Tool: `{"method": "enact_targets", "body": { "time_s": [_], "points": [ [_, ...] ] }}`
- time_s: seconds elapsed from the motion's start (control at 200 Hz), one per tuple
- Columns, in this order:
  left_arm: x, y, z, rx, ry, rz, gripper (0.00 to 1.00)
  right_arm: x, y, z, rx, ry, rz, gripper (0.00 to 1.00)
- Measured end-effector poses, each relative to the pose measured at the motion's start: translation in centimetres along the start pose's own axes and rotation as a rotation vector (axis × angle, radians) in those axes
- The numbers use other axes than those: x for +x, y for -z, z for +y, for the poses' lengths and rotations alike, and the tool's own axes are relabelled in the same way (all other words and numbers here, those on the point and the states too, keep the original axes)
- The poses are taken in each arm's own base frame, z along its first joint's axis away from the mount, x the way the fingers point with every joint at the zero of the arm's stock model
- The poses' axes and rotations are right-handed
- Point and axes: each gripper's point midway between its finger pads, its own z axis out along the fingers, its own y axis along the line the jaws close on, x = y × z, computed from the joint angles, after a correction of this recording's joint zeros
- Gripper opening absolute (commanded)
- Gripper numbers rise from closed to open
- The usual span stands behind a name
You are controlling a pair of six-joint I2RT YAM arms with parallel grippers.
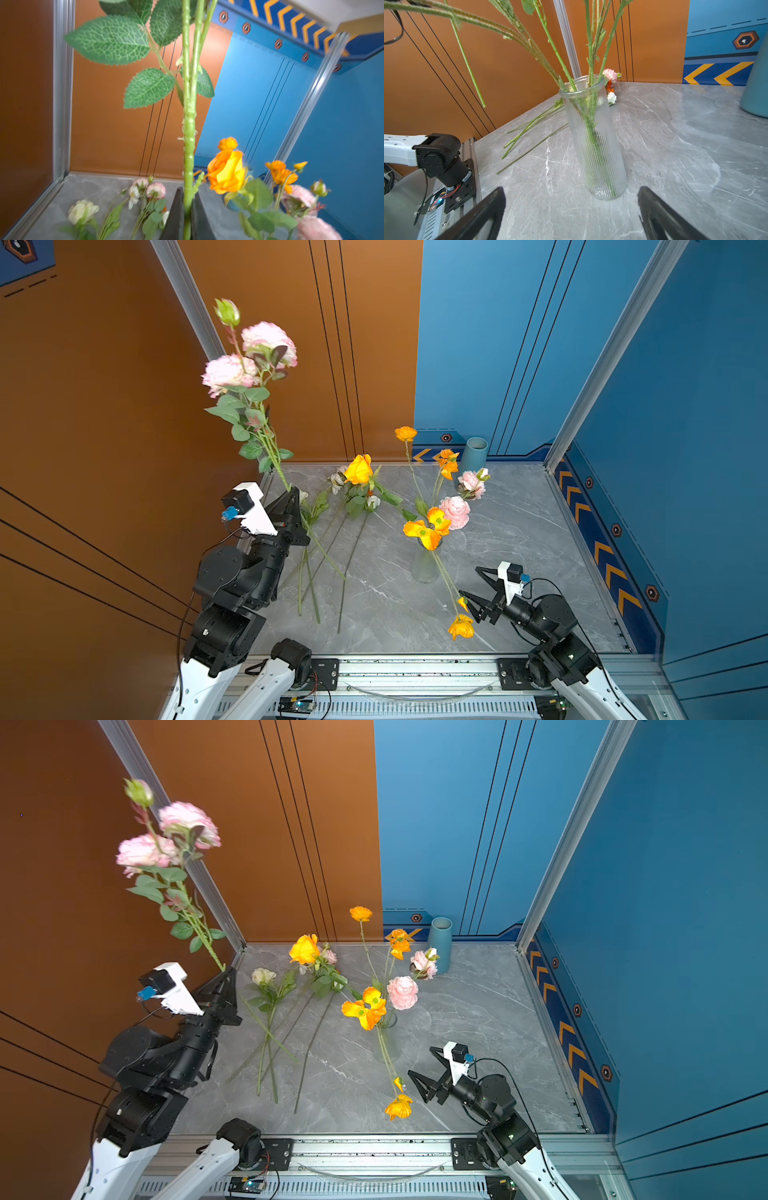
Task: Arrange the flowers into the vase
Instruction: 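Lift the pink rose stem upright with the left gripper, then carry the pink roses over the glass vase and lower the stem in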
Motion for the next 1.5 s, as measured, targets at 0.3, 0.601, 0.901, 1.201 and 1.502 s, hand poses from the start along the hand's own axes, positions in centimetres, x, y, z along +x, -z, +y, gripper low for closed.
{"method": "enact_targets", "body": {
  "time_s": [0.3,0.601,0.901,1.201,1.502],
  "points": [
    [-1.2,-2.4,-3.0,0.165,0.189,-0.169,0.0,0.6,-0.3,-0.3,0.008,-0.011,0.027,1.0],
    [3.1,-4.7,-11.4,0.404,0.153,-0.131,0.0,-0.3,0.0,0.1,-0.003,0.004,-0.011,1.0],
    [3.9,-5.3,-14.7,0.453,0.058,-0.19,0.0,-0.3,0.0,0.1,-0.003,0.004,-0.011,1.0],
    [4.8,-6.5,-15.6,0.443,0.032,-0.216,0.0,-0.3,0.0,0.0,-0.001,0.004,-0.011,1.0],
    [6.5,-6.6,-16.4,0.439,0.07,-0.233,0.0,0.1,-0.1,-0.1,0.003,-0.002,0.005,1.0]
  ]
}}
